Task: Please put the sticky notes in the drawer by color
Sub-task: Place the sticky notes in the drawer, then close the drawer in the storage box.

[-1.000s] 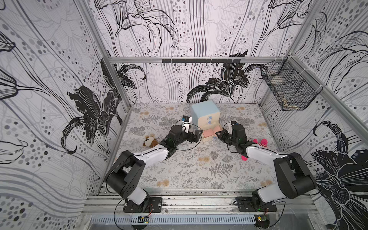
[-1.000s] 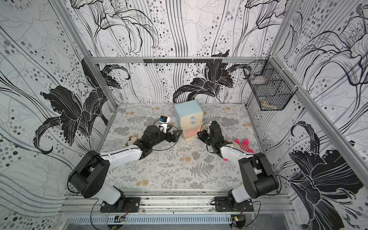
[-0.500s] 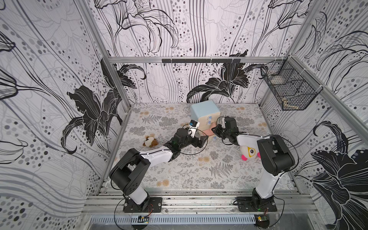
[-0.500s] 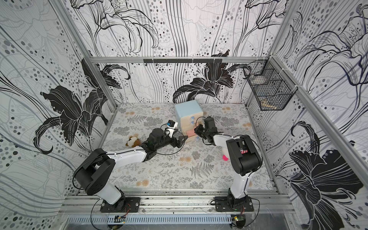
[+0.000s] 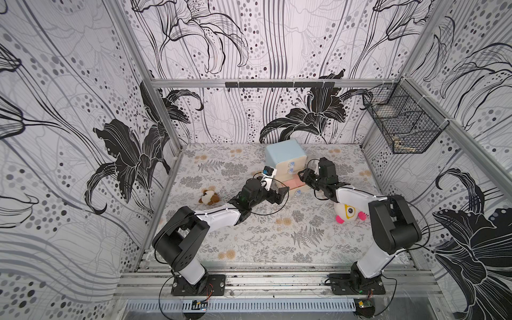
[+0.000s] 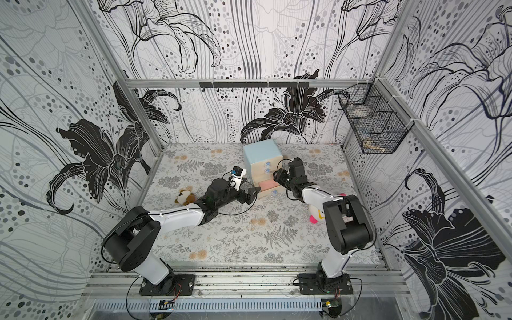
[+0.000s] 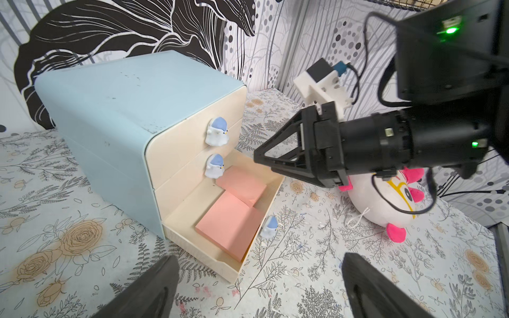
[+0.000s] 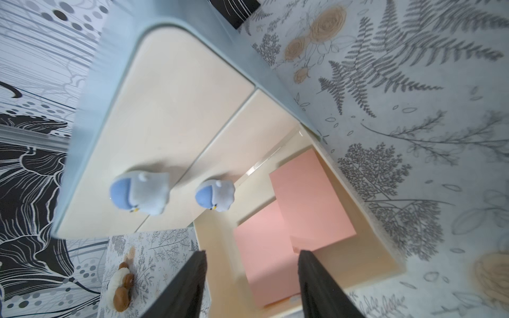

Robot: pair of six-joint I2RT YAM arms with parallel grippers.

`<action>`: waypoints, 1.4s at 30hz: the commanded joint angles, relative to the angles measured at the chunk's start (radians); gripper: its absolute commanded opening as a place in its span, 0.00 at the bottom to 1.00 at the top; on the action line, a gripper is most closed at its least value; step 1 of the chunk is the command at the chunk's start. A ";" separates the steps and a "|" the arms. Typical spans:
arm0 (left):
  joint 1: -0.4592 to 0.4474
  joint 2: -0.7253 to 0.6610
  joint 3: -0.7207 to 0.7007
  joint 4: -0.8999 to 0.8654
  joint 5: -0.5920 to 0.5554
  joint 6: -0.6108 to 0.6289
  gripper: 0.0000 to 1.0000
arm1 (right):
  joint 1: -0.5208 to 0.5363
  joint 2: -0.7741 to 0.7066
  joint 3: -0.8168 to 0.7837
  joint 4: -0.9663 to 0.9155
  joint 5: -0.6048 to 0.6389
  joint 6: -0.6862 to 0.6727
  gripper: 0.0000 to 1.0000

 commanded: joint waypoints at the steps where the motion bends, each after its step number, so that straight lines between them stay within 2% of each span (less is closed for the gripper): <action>1: -0.001 0.003 0.007 0.067 -0.138 -0.104 0.97 | -0.002 -0.089 -0.067 -0.020 0.048 -0.043 0.59; 4: 0.006 0.024 0.078 -0.013 -0.268 -0.225 0.97 | -0.002 -0.164 -0.154 0.017 0.070 -0.077 0.60; 6: 0.021 0.052 0.148 -0.093 -0.308 -0.321 0.97 | -0.002 -0.209 -0.221 0.060 0.078 -0.110 0.64; 9: 0.058 0.104 0.247 -0.190 -0.317 -0.473 0.98 | -0.002 -0.265 -0.312 0.110 0.079 -0.163 0.71; 11: 0.085 0.135 0.296 -0.234 -0.314 -0.565 0.99 | -0.002 -0.294 -0.361 0.136 0.063 -0.192 0.73; 13: 0.102 0.168 0.353 -0.278 -0.320 -0.610 0.95 | -0.002 -0.305 -0.405 0.164 0.044 -0.206 0.73; 19: 0.112 0.326 0.619 -0.539 -0.311 -0.600 0.90 | 0.001 -0.241 -0.468 0.254 -0.025 -0.177 0.59; 23: 0.112 0.393 0.710 -0.639 -0.339 -0.621 0.87 | 0.014 -0.162 -0.466 0.332 -0.056 -0.145 0.48; 34: 0.112 0.411 0.712 -0.655 -0.313 -0.636 0.74 | 0.049 0.064 -0.364 0.410 -0.052 -0.114 0.19; 42: 0.114 0.425 0.707 -0.653 -0.283 -0.628 0.68 | 0.049 0.151 -0.278 0.420 -0.026 -0.115 0.10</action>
